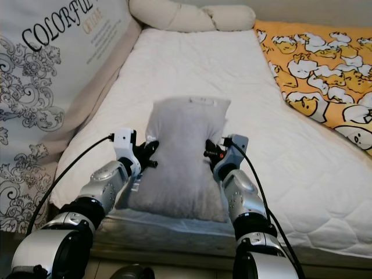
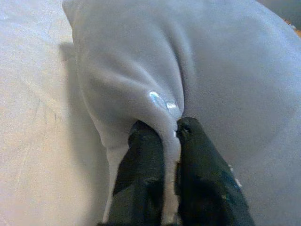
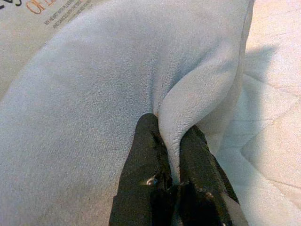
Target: Clean up the room
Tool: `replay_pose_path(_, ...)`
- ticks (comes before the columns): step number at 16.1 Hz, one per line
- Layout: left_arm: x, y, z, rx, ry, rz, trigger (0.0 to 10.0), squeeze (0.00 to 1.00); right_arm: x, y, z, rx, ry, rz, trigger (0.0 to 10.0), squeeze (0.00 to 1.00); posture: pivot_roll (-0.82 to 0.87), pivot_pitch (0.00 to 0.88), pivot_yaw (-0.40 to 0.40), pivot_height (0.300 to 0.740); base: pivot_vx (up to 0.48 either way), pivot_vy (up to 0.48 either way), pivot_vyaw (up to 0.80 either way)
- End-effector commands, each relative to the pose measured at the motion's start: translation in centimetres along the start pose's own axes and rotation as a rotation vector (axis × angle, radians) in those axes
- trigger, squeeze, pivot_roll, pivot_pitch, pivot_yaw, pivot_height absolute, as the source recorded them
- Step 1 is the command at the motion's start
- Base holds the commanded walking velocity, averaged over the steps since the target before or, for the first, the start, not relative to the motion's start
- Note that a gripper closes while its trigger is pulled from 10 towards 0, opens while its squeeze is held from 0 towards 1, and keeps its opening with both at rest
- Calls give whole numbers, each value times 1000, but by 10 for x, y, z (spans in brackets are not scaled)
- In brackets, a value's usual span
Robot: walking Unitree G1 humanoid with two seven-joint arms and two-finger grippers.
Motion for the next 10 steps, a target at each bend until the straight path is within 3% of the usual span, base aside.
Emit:
replay_pose_path(1, 11, 22, -6, 85, -64, -41, 941, 0, -12, 10, -5, 24, 43, -8, 0, 0, 75, 0, 30, 740, 0, 0, 0)
replay_pose_path(2, 14, 29, -6, 107, -91, -70, 1922, 0, -15, 13, -4, 24, 55, -26, 667, 0, 76, 0, 29, 740, 0, 0, 0)
replay_pose_path(4, 18, 40, -6, 145, -117, -107, 2314, 0, -19, 20, -2, 53, 71, -32, 980, 0, 77, 0, 30, 740, 0, 0, 0)
replay_pose_path(5, 22, 51, -4, 193, -132, -140, 1725, 0, -22, 32, 1, 127, 62, -34, 0, 0, 74, 0, 30, 740, 0, 0, 0)
replay_pose_path(6, 24, 57, -2, 222, -143, -174, 0, 0, -25, 40, 4, 174, 64, -31, 0, 0, 72, 0, 29, 740, 0, 0, 0)
replay_pose_path(10, 29, 51, 13, 224, -165, -300, 0, 0, -26, 48, 19, 230, -13, 60, 0, 0, 75, 0, 24, 740, 0, 0, 0)
Point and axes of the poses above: a point about 5 cm out from each wrist's last joint towards the gripper, its own z axis pointing back from the gripper into the wrist, its own y axis along the axis of the wrist's last joint, x = y × z, the point moved 1 cm from there along -z, pointing out of the wrist towards the gripper, and after that the axes turned 2 degrees about z, right-handed, at the moved point
